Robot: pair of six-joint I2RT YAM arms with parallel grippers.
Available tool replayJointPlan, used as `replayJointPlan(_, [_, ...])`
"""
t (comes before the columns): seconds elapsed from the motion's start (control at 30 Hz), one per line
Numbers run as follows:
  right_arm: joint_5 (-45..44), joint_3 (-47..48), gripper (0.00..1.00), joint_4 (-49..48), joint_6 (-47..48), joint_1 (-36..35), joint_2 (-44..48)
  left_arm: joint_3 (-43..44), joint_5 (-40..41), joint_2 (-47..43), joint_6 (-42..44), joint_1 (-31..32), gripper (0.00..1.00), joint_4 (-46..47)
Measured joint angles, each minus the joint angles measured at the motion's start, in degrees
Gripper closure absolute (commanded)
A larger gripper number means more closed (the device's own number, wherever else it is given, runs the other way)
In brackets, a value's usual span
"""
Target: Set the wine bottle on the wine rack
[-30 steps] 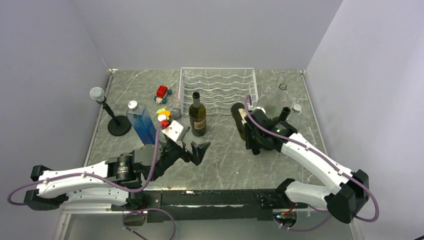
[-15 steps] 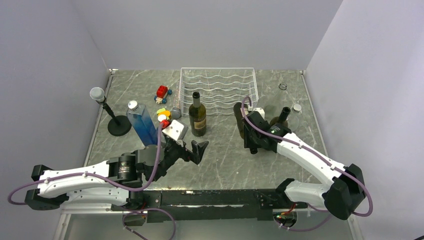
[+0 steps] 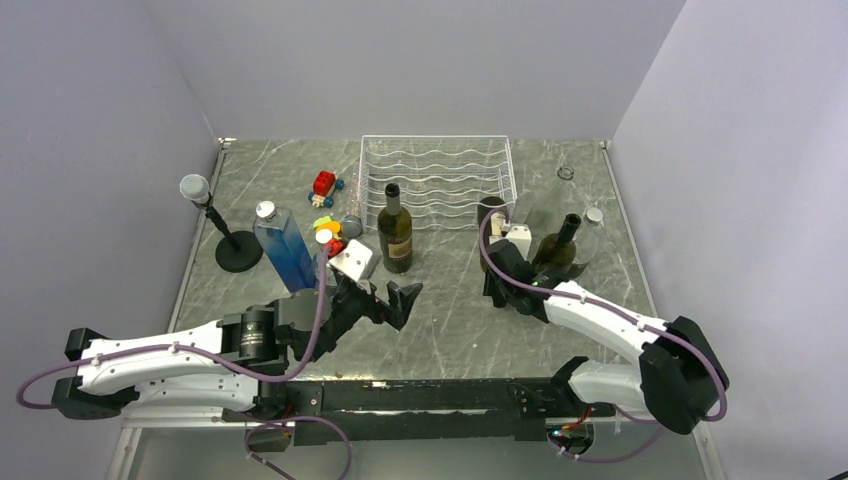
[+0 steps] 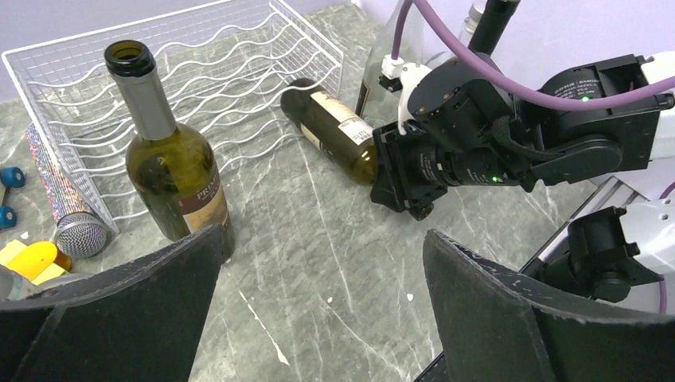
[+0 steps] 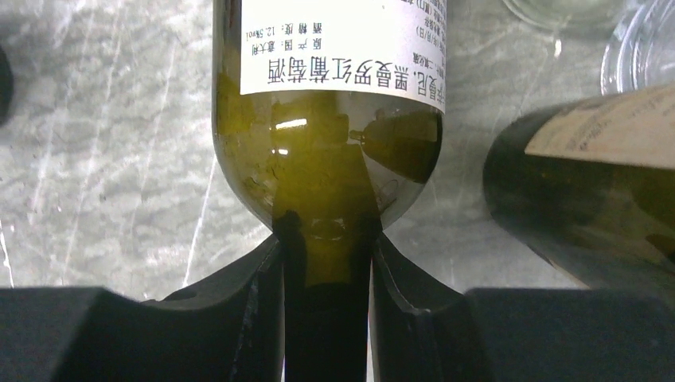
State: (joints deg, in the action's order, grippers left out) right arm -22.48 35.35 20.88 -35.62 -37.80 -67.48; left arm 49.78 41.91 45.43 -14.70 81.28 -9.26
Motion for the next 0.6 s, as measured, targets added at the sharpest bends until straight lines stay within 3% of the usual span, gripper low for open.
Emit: replayJointPlan(0.6, [-5.38, -3.23, 1.00, -27.02, 8.81, 1.95, -13.75, 0.17, -3.74, 0.92, -0.09, -0.04, 0.01, 0.52])
